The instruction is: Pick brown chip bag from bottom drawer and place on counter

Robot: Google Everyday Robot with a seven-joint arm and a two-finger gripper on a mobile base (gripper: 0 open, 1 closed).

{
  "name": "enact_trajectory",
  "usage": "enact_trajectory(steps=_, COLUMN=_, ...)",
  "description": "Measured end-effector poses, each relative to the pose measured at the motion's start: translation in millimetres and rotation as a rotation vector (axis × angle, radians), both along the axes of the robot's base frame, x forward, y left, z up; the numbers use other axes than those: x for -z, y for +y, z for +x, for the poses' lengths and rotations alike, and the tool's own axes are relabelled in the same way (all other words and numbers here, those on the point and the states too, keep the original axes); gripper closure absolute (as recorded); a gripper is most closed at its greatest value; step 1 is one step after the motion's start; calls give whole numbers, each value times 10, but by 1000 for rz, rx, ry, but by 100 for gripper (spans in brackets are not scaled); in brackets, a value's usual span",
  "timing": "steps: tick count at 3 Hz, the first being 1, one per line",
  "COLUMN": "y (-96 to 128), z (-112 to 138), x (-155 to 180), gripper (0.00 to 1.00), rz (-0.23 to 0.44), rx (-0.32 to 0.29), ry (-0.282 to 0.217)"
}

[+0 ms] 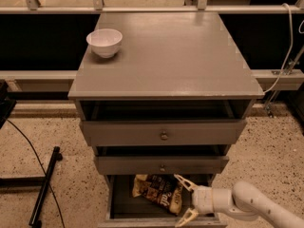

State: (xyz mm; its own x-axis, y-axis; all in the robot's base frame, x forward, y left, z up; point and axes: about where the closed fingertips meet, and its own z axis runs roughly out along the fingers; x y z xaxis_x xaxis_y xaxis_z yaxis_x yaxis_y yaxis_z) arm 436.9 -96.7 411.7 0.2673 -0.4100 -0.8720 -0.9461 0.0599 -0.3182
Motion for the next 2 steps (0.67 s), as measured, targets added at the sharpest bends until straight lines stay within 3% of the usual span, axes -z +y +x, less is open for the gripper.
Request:
enact_trajectory(steps=1, y=309, z=212, x=719, gripper=0, rz=105, rx=66, ry=38)
enact_trajectory(steps=2, y=309, z=212, x=719, gripper=0, rz=105, rx=66, ry=38)
